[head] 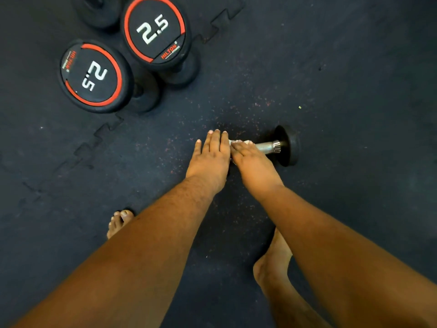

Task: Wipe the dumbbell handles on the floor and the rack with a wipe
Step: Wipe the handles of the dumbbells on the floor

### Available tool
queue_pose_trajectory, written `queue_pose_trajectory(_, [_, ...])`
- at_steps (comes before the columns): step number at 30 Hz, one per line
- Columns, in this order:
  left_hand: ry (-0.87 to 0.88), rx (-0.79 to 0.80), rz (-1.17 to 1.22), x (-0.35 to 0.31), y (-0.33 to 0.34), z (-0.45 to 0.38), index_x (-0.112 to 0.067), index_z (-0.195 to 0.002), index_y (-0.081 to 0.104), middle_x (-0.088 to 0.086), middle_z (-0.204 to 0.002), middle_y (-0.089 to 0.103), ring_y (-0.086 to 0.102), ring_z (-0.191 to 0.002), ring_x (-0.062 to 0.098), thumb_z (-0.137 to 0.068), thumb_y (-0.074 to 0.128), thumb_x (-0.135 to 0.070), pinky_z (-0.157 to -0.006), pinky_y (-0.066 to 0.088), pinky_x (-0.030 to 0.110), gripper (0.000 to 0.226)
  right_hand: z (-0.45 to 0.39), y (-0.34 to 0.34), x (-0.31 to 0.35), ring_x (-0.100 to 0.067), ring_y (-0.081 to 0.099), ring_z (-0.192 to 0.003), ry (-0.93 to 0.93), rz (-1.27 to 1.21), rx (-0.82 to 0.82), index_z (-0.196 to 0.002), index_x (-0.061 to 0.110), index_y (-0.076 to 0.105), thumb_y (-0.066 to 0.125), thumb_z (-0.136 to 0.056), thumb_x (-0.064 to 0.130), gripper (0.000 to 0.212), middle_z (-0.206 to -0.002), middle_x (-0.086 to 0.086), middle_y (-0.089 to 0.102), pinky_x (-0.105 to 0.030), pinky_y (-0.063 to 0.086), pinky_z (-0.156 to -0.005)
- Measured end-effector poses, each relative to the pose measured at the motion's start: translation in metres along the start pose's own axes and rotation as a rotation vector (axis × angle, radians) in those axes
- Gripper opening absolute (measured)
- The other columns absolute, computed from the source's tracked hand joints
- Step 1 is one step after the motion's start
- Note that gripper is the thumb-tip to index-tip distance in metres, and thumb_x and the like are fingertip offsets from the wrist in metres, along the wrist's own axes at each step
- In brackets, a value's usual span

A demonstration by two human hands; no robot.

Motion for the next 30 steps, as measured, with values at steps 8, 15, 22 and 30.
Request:
queue_pose_trajectory(8, [-0.012,-0.027,-0.038,0.001,0.003,-0.002,-0.004,-0.158,-0.015,0.018,-0.168,-0.009,-0.006,-0.157,0.031,-0.087,0.077,-0.019,-0.127,0.007,0.051,0.117,0.062,0.056,0.008,-0.009,0.069,-0.098,1.127,-1.635,-0.608,-0.113,0.019,0.070,0.049,-0.103,0.008,0.025,-0.108,-0.002,0.073,-0.038,0.052,-0.103])
queue_pose_trajectory(15, [-0.011,-0.031,-0.017,0.001,0.006,-0.006,-0.005,-0.158,-0.016,0.016,-0.169,-0.010,-0.007,-0.157,0.029,-0.087,0.074,-0.015,-0.127,0.004,0.051,0.114,0.003,0.029,0.001,-0.029,0.065,-0.092,1.200,-2.361,-0.852,-0.094,0.000,0.062,0.039,-0.097,-0.010,0.026,-0.096,-0.017,0.066,-0.048,0.048,-0.106])
queue_pose_trajectory(22, [-0.016,-0.022,-0.045,0.000,0.006,-0.005,-0.004,-0.157,-0.017,0.017,-0.168,-0.010,-0.007,-0.157,0.030,-0.085,0.078,-0.019,-0.127,0.006,0.053,0.121,0.008,0.020,-0.014,-0.017,0.063,-0.089,1.151,-2.414,-0.925,-0.096,0.008,0.062,0.055,-0.097,0.004,0.008,-0.090,-0.006,0.064,-0.032,0.051,-0.098])
queue_pose_trajectory(30, [-0.025,-0.014,-0.055,0.001,0.006,-0.007,-0.005,-0.157,-0.019,0.016,-0.168,-0.012,-0.009,-0.157,0.029,-0.086,0.076,-0.017,-0.127,0.006,0.054,0.119,-0.005,0.023,-0.010,-0.018,0.065,-0.086,1.117,-2.420,-0.822,-0.094,0.010,0.063,0.057,-0.098,0.010,0.007,-0.096,-0.008,0.067,-0.031,0.054,-0.089])
Point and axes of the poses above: each hand's wrist, its own z-axis away from the middle knuckle, its own y-axis out of the palm, x = y × z, the point moved 5 cm from there along -z, towards the middle knuckle
